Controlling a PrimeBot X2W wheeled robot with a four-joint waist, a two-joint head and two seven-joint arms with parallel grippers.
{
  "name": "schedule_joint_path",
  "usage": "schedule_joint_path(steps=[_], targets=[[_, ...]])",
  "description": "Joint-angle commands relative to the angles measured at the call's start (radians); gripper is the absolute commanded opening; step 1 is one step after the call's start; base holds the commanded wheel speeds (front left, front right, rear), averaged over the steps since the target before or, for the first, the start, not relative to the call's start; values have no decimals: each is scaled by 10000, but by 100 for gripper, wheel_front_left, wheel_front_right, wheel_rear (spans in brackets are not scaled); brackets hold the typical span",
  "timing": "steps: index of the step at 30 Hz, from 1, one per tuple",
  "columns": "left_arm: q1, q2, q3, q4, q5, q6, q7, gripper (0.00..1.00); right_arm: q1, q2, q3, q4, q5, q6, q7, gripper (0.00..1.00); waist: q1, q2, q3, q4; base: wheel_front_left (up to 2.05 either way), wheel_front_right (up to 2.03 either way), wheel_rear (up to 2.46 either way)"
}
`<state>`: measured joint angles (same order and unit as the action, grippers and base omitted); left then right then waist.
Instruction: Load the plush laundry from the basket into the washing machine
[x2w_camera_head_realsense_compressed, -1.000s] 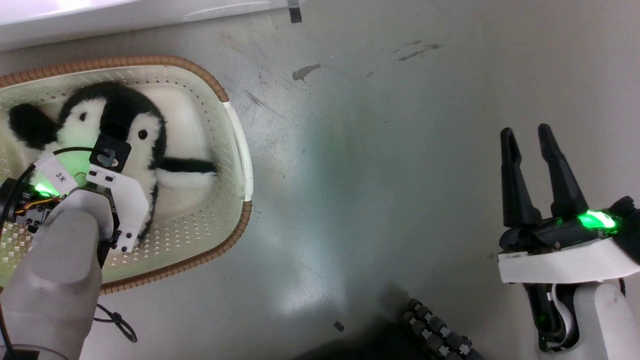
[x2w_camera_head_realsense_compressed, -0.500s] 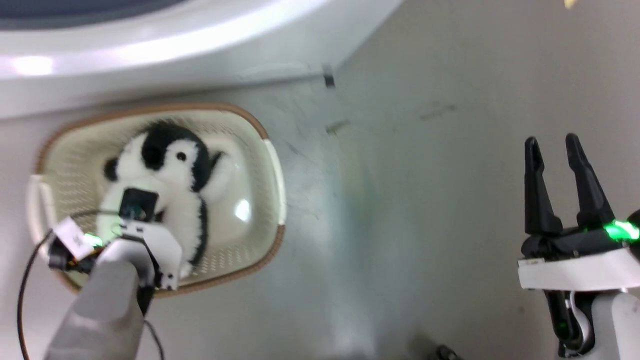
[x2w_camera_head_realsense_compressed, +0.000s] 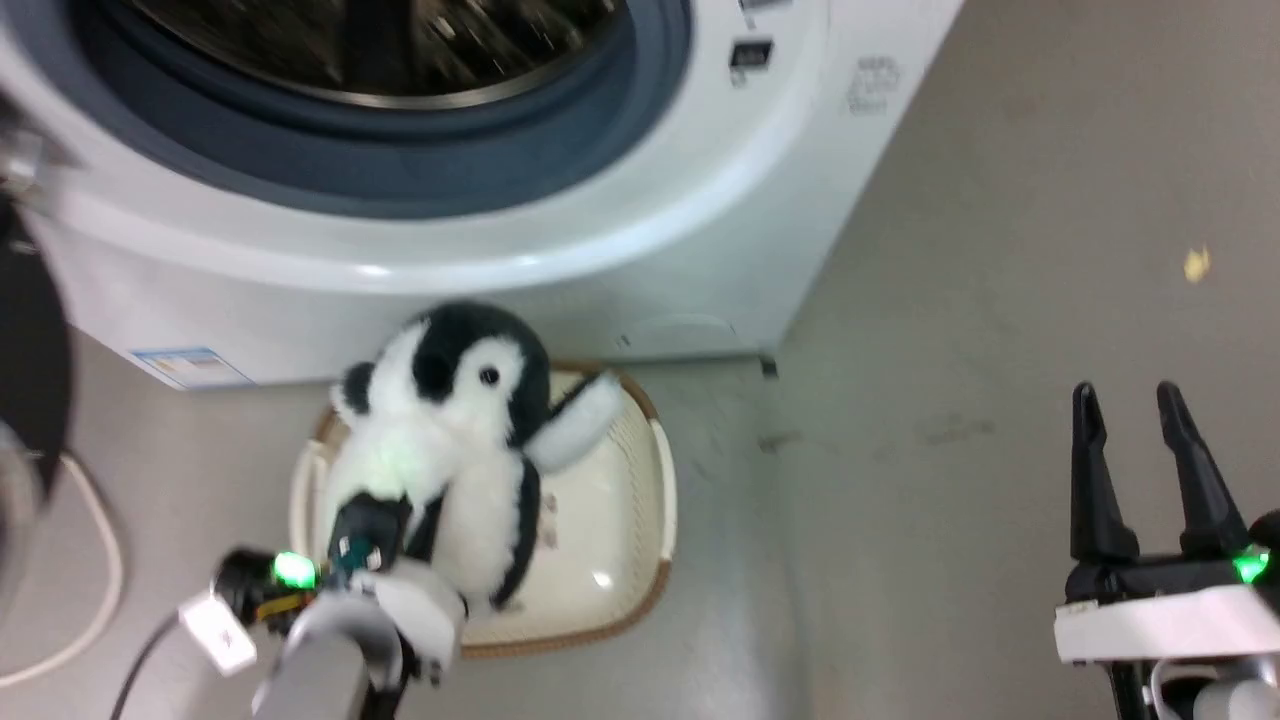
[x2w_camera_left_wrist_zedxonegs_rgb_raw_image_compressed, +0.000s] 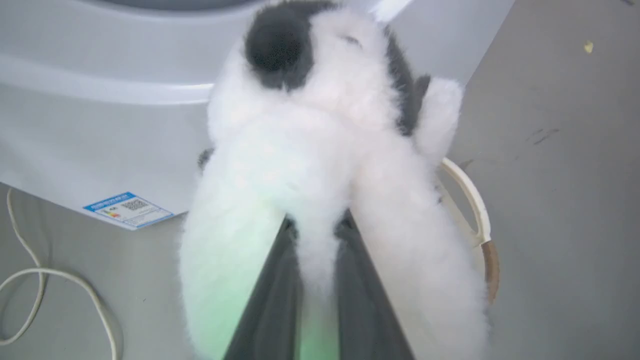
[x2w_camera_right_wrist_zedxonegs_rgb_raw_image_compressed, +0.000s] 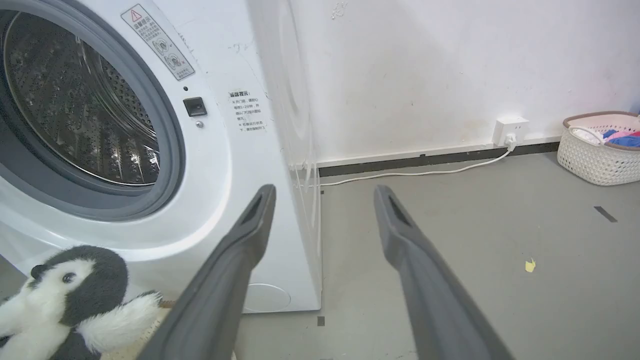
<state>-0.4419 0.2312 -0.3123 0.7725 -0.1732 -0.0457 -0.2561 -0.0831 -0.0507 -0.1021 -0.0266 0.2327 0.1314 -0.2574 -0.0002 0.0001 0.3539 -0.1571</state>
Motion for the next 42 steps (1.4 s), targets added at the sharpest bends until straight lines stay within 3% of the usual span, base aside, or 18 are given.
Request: schedule_joint_path(steps=[1,11,19,30,42], targets=[[523,-17,54,-547,42,126,-54,0,193,5,-27,10,-104,-7,-44,100,2,-1,-1043,644,0,0,0],[3024,-326,791,-4734,157,596,-56,0,878,5,154,102,-491,-7,-44,100,2,-1,-2106,899,0,0,0],[2957,-184,1429,-6975,620,543,-56,0,881,5,339,-126,-614,-7,-44,100,2,-1,-1605,753,0,0,0],[-234,648,1537,-6704,1130,76,488,0,-149,5,632,-254,-163,-7,-44,100,2,-1,809,-293,0,0,0],[-6144,1917,1506,-3961,1663,-512,2365,0,-1369,5,885,-589,822,-7,-44,100,2,-1,3341,-1663,0,0,0]])
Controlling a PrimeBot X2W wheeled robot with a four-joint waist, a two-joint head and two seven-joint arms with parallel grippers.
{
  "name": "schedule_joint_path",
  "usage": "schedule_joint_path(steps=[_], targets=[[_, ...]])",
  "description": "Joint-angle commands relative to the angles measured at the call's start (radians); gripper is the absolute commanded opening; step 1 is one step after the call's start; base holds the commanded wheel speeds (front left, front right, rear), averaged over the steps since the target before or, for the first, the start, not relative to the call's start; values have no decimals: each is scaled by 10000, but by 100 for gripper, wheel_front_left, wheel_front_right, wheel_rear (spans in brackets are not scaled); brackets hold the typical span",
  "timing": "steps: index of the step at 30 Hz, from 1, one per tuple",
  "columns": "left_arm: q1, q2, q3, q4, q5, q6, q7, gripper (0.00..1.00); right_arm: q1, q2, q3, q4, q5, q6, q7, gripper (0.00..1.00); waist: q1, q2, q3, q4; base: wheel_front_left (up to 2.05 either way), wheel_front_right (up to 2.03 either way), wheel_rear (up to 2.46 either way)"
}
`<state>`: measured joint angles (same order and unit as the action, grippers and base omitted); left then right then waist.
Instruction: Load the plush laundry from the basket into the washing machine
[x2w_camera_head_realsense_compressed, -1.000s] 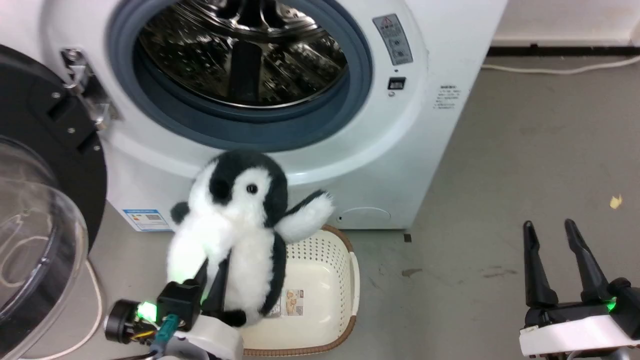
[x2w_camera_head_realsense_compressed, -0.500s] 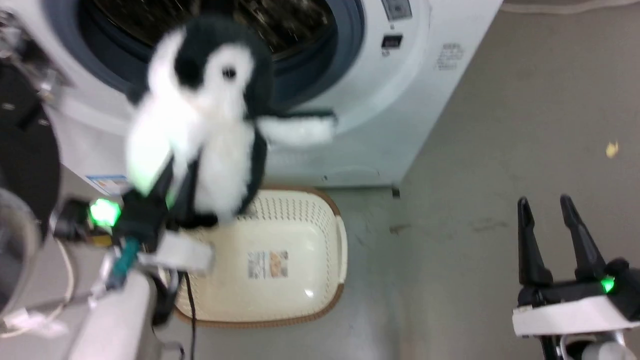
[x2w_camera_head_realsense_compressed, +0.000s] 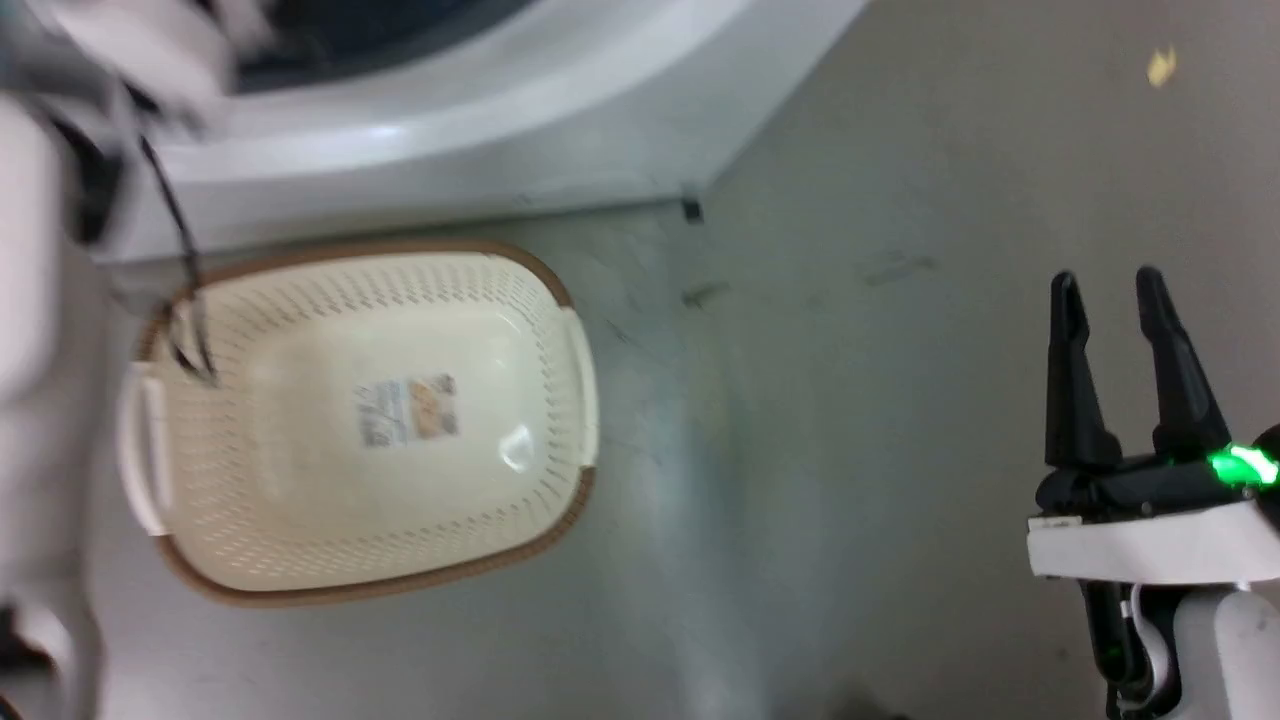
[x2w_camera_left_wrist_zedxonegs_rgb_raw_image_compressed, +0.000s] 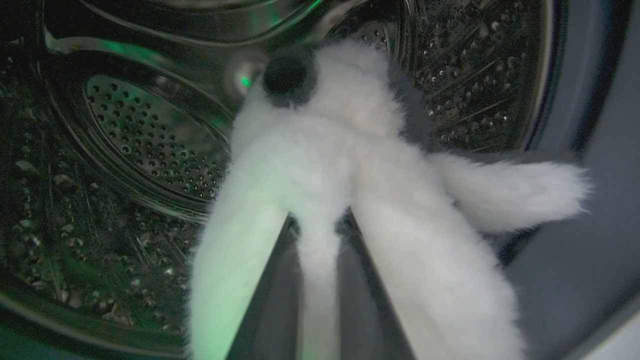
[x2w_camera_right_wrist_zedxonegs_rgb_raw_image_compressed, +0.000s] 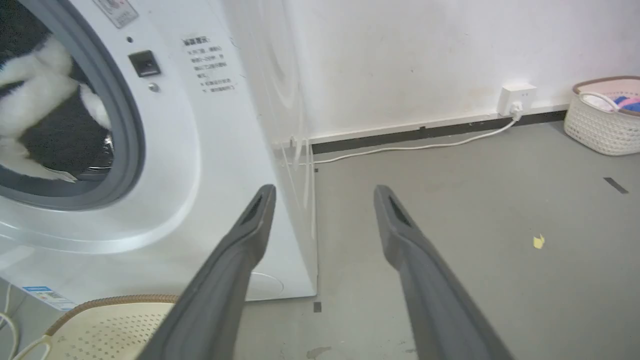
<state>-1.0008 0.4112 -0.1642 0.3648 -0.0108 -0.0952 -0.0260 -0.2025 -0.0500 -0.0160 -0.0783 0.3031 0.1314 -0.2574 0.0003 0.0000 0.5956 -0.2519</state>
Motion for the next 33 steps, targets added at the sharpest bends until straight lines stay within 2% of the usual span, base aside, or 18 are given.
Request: schedule_joint_path(steps=[1,8,9,13,19,20,21,22,27,33], targets=[[-1068,264,-7,376,123,-52,253,0,-250,-3,48,-93,237,-7,-44,100,-3,0,1114,-829,0,0,0],[-4152,996,-375,2518,548,-225,1033,0,-521,-3,528,-38,827,-7,-44,100,-3,0,1993,-1438,0,0,0],[-5229,1274,-550,3755,783,-245,1429,0,-653,-3,689,-21,1039,-7,-44,100,-3,0,2272,-1700,0,0,0],[-5755,1356,-825,4647,891,-277,1461,0,-746,-3,718,-21,1126,-7,-44,100,-3,0,2415,-1795,0,0,0],[-5980,1161,-1162,5551,824,-307,1088,0,-833,-3,640,32,1095,-7,-44,100,-3,0,2390,-1680,0,0,0],[-5988,1122,-1212,5660,813,-310,981,9,-841,-3,620,32,1077,-7,-44,100,-3,0,2354,-1644,0,0,0],[-5988,1122,-1212,5660,813,-310,981,9,-841,-3,620,32,1077,-7,-44,100,-3,0,2354,-1644,0,0,0],[-5967,1036,-1291,5878,777,-312,754,100,-845,-3,552,20,1018,-7,-44,100,-3,0,2234,-1544,0,0,0],[-5796,774,-1319,6256,574,-292,127,100,-828,-3,319,-18,818,-7,-44,100,-3,0,1855,-1221,0,0,0],[-4857,200,-1080,6852,-50,-155,-1115,100,-613,-3,-179,-85,225,-7,-44,100,-3,0,715,-446,0,0,0]])
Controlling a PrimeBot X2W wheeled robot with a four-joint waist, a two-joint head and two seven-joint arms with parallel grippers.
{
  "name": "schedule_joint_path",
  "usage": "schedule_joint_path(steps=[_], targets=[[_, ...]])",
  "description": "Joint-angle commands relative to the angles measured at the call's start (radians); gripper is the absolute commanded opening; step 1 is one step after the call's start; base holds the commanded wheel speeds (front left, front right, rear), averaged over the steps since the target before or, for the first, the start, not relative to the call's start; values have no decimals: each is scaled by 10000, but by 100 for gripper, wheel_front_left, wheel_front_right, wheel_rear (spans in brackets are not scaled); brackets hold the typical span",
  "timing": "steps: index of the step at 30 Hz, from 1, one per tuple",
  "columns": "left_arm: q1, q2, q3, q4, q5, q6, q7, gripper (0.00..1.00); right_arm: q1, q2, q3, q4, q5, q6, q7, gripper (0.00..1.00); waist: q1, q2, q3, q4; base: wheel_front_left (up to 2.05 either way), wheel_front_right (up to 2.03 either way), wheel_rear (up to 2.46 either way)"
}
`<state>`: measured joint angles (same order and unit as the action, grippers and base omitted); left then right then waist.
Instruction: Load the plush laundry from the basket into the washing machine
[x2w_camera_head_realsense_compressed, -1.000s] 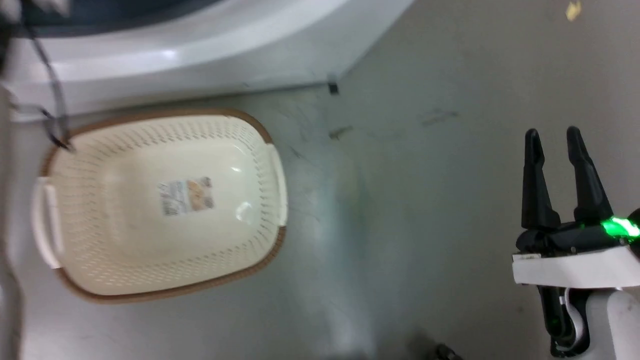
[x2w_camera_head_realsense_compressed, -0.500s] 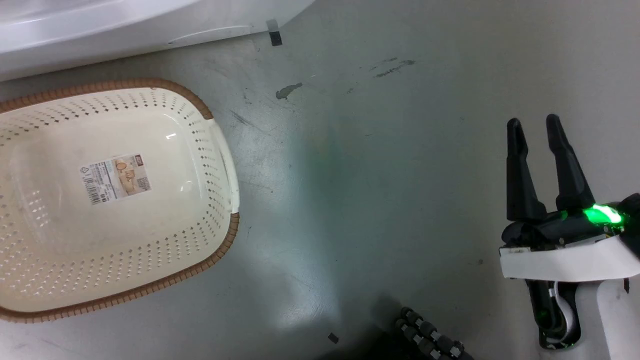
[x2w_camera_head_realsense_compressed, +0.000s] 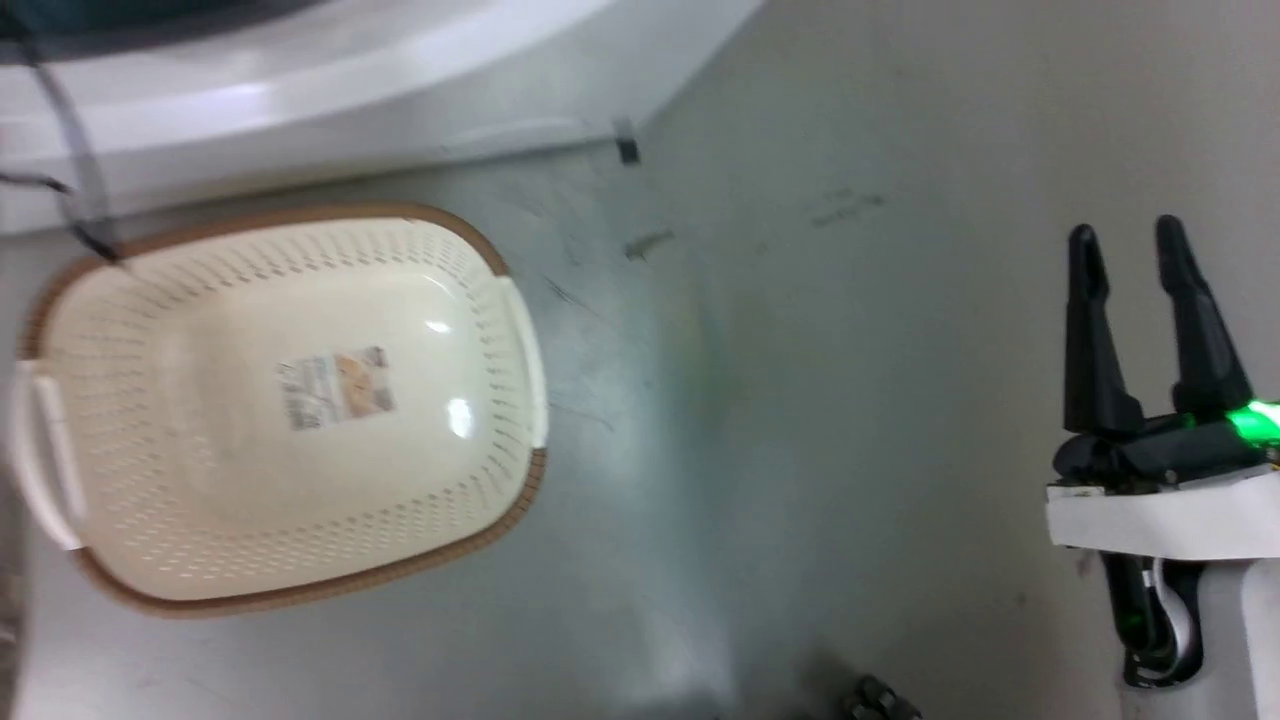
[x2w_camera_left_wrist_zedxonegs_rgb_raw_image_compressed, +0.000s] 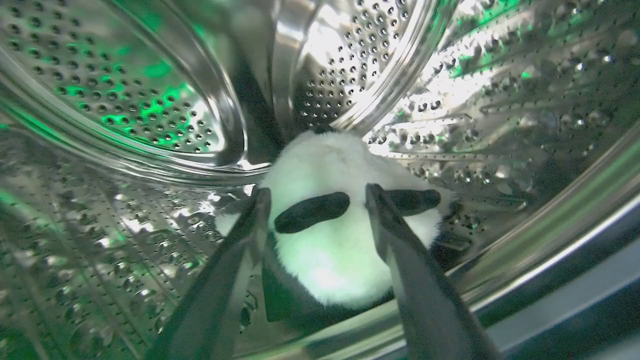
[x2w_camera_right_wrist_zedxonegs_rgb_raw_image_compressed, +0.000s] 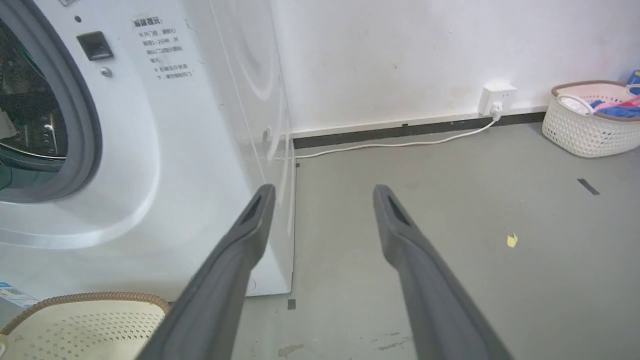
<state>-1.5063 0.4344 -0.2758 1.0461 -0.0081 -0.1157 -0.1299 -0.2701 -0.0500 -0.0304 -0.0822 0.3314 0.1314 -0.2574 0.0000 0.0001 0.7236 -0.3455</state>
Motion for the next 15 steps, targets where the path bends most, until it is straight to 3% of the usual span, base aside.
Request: schedule_joint_path(steps=[1,10,15], targets=[[412,-181,149,129,-256,108,-314,100,142,-3,-146,-54,-198,-7,-44,100,0,-1,-775,650,0,0,0],[3293,-1305,485,-24,-1188,175,-1298,100,781,-3,-834,-41,-1384,-7,-44,100,0,-1,-3020,2118,0,0,0],[5695,-1457,871,-2147,-1537,373,-1314,100,1218,-3,-655,351,-1845,-7,-44,100,0,-1,-4179,2591,0,0,0]])
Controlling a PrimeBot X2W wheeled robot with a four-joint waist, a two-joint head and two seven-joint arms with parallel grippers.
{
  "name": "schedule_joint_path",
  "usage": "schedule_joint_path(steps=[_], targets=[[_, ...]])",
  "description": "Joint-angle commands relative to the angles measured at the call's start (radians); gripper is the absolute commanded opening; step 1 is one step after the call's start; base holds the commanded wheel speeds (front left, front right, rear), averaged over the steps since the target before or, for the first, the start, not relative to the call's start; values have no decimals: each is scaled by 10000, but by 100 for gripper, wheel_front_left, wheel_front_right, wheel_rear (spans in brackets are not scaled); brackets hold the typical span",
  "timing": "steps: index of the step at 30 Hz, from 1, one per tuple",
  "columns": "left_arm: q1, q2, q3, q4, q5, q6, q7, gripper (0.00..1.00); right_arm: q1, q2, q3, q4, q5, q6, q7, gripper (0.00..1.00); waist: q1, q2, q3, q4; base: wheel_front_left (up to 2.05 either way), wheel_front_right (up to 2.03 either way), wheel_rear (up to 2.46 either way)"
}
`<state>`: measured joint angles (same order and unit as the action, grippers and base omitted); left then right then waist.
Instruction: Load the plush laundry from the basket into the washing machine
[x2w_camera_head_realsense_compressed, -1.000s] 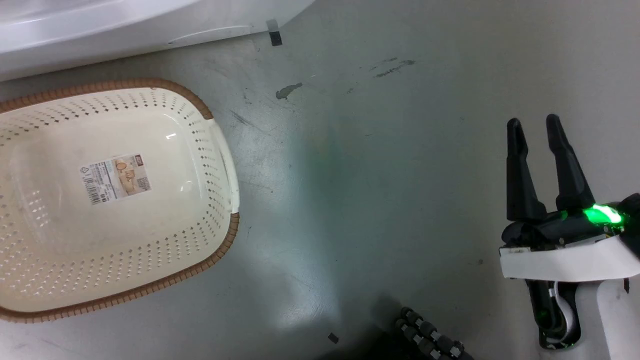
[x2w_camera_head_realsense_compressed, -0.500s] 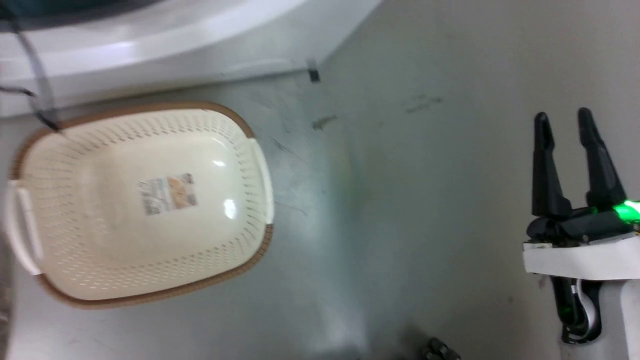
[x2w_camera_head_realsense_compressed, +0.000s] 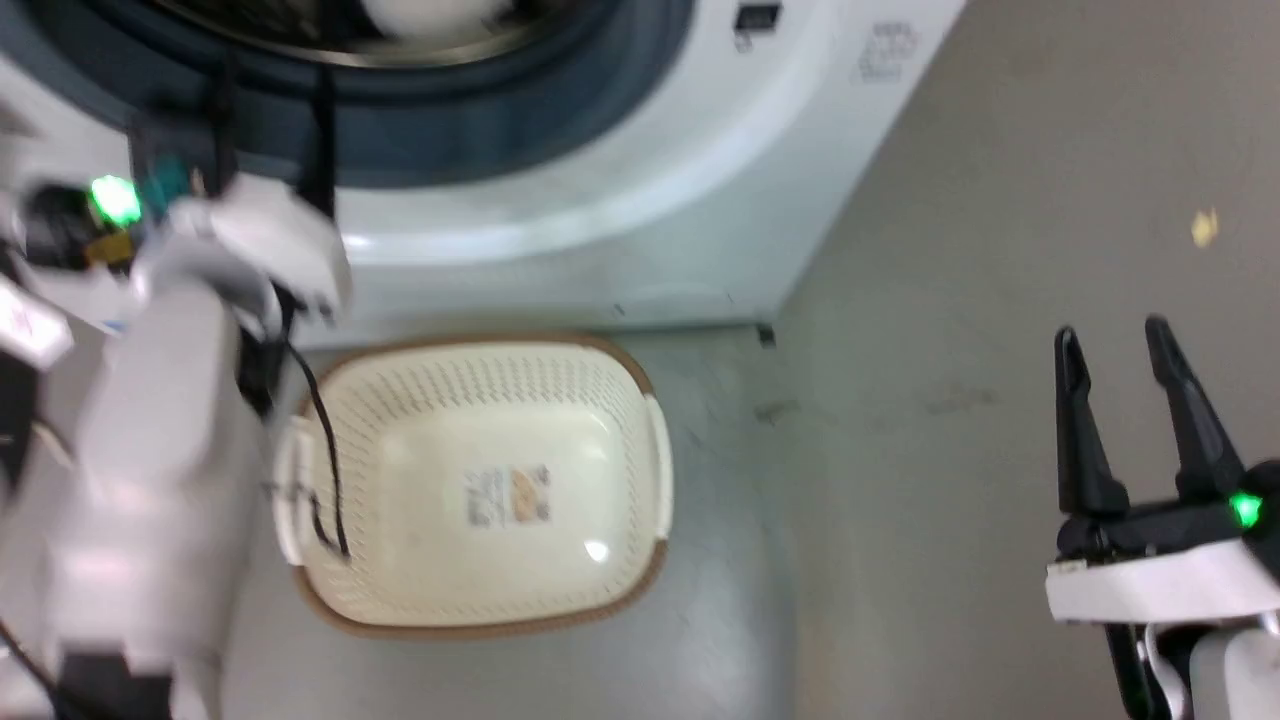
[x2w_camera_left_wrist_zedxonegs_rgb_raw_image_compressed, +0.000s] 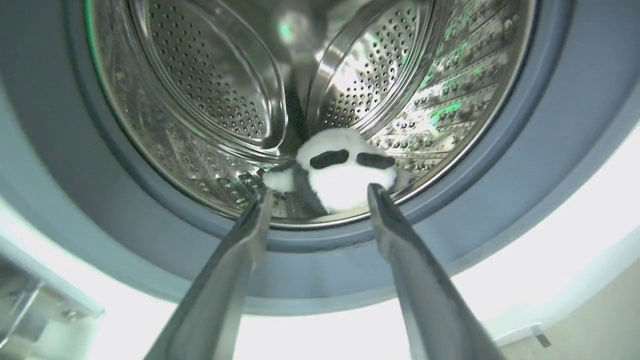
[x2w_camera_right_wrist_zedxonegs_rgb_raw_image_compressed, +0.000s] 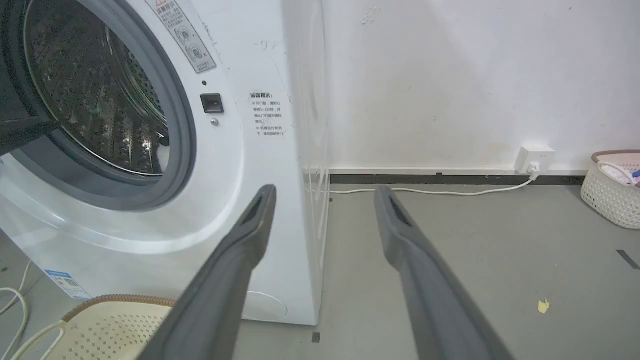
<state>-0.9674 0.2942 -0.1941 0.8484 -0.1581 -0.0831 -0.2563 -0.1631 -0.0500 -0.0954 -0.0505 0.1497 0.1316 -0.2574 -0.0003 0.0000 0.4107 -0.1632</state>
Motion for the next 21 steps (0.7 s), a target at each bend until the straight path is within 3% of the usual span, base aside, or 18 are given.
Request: schedule_joint_path(steps=[1,11,16,21], targets=[[841,-142,138,-626,-106,111,-51,100,258,-3,-17,89,-60,-9,-44,100,3,0,-1275,867,0,0,0],[5982,-801,1546,-4926,-788,759,-53,100,1410,-3,36,237,-204,-9,-44,100,3,0,-3059,1310,0,0,0],[7865,-1135,1807,-6111,-768,916,-54,100,1924,-3,77,302,-249,-9,-44,100,3,0,-3641,1466,0,0,0],[9110,-1408,1364,-6642,-361,860,-54,100,2354,-3,155,408,-165,-9,-44,100,3,0,-3989,1588,0,0,0]])
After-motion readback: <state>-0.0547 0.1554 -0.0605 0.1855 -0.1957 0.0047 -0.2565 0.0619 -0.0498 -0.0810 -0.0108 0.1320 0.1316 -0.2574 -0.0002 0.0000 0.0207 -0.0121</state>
